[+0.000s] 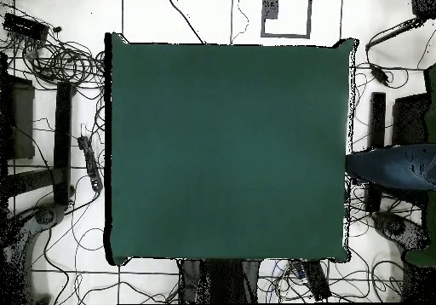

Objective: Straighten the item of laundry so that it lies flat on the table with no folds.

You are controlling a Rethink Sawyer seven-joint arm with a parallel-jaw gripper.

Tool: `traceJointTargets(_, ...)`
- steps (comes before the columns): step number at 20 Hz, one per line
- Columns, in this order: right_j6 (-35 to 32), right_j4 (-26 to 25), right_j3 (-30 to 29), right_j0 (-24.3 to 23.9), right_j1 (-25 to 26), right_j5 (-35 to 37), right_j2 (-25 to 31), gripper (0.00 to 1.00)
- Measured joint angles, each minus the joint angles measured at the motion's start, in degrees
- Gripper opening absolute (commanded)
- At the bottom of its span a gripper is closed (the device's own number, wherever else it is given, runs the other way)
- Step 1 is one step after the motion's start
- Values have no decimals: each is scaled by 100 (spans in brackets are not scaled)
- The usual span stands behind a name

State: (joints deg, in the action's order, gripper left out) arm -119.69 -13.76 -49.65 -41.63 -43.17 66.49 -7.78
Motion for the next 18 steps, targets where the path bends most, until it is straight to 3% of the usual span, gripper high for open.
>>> traceJointTargets(18,-671,188,-572,629,12,-426,-288,0)
